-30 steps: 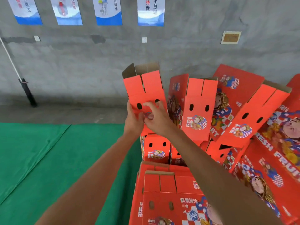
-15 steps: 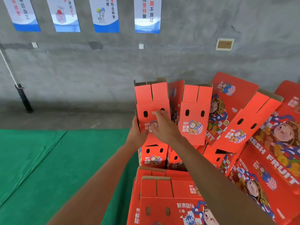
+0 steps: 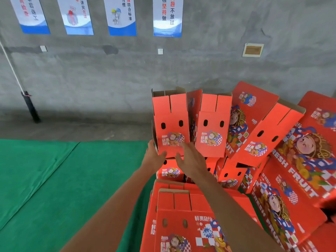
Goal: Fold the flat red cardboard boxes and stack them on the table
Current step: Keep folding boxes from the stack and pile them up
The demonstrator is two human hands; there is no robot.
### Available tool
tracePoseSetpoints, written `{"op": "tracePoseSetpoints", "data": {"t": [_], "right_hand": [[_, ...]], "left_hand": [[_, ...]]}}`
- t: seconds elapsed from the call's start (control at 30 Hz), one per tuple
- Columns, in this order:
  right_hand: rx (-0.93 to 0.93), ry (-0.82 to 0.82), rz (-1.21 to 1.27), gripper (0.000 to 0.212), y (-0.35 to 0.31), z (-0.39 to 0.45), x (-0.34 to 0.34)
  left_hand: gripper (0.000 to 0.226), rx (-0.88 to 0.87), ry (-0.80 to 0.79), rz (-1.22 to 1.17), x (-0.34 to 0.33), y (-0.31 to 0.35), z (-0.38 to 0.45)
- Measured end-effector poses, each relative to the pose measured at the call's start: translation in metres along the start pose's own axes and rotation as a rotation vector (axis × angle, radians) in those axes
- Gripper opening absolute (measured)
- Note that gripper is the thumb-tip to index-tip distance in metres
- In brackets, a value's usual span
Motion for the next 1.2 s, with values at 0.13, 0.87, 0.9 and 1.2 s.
{"op": "tracePoseSetpoints", "data": {"t": [0.13,0.87,0.9,1.2], "right_hand": [[-0.137,-0.187,-0.110,0.048,0.033,-0.070,-0.011],[-1.004,-0.074,0.077,0.083,0.181,-0.379,0.063],[-0.993,-0.054,0.091,0.077,0.179,-0.388,0.071],[-0.845,-0.063,0.289,0.050,0.157,-0.422,0.150]], "left_hand": [[0.061,0.125,-0.098,0.069,-0.018,-0.030,-0.059],[0.038,0.444,-0.011,0.057,-0.010,-0.101,-0.303],[0.040,0.472,-0.031,0.078,-0.007,-0.101,-0.308],[0.059,0.460,-0.207,0.232,0.023,-0.078,-0.362]]}}
Point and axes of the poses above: each hand's wrist, its own z-axis towards the middle knuckle, its own x-axis out of the back of the hand, y = z × x, the point moved 1 cm from there along z, towards the middle knuckle, and after that the axes turned 7 degrees about y, right-handed, at the moved point
